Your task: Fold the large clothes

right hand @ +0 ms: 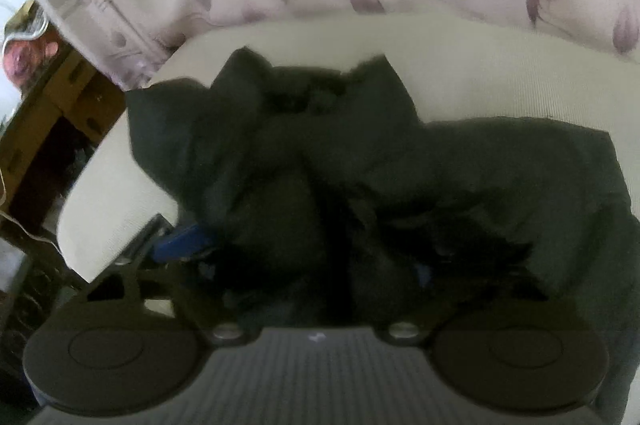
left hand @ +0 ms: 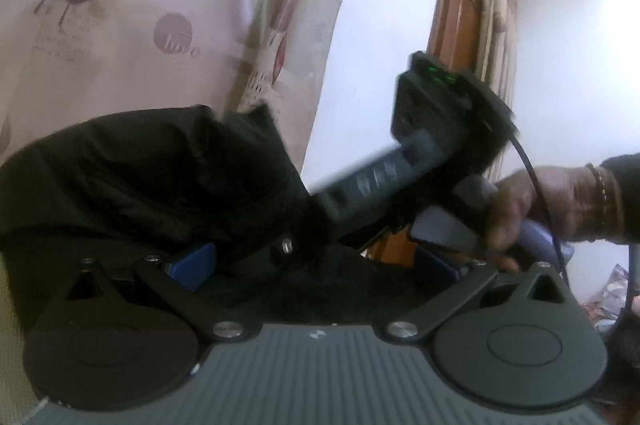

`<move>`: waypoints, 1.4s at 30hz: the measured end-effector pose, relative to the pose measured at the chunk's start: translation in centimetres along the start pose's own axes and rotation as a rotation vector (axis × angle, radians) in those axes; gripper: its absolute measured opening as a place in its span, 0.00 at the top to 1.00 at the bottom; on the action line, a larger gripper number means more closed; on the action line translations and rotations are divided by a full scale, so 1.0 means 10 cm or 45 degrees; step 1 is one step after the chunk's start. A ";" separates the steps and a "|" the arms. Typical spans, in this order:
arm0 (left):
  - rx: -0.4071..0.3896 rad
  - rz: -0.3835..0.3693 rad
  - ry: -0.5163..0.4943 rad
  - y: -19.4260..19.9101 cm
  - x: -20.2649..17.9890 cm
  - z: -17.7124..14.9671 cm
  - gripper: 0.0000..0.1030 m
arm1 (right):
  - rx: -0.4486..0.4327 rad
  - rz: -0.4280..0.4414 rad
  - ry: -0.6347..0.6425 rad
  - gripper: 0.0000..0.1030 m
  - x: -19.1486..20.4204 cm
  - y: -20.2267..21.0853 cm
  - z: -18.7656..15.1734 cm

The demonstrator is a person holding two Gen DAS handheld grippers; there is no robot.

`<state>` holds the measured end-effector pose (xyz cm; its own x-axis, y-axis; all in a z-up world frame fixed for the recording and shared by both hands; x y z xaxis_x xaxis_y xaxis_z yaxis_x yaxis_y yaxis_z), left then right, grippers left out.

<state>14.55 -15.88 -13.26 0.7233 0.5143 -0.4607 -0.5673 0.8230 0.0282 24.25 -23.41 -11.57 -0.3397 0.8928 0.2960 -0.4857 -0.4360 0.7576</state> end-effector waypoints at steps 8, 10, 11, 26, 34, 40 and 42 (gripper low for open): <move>-0.050 0.243 0.067 0.84 0.29 0.12 0.00 | -0.142 -0.043 0.216 0.68 0.27 0.21 -0.09; -0.029 0.315 0.082 1.06 0.40 0.14 0.00 | -0.177 -0.038 0.239 0.73 0.37 0.26 -0.08; -0.015 0.346 0.093 1.14 0.45 0.14 0.00 | -0.190 -0.034 0.249 0.74 0.41 0.26 -0.06; 0.033 0.425 0.205 1.15 0.39 0.30 0.00 | -0.322 -0.061 0.289 0.83 0.34 0.64 0.09; 0.019 0.266 0.069 0.36 0.05 0.38 0.00 | -0.401 -0.142 0.134 0.85 -0.56 0.95 -0.13; 0.048 0.174 0.023 -0.28 -0.10 0.22 0.00 | -0.474 -0.240 -0.014 0.93 -1.33 1.19 -0.53; 0.088 0.118 0.066 -0.46 -0.11 0.12 0.00 | -0.447 -0.347 -0.011 0.93 -1.60 1.25 -0.64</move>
<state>16.81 -19.92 -11.82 0.6469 0.5774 -0.4981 -0.6010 0.7881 0.1331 18.48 -43.82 -10.58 -0.1554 0.9806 0.1192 -0.8014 -0.1957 0.5653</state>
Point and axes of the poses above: each gripper's, at about its wrist camera, not at the fingertips, and y roughly against the way its jaws point, x to its left, z to its top, the point moved 8 cm from there along -y, roughly the way its jaws point, and after that the axes turned 10 degrees about y, right-handed, at the moved point
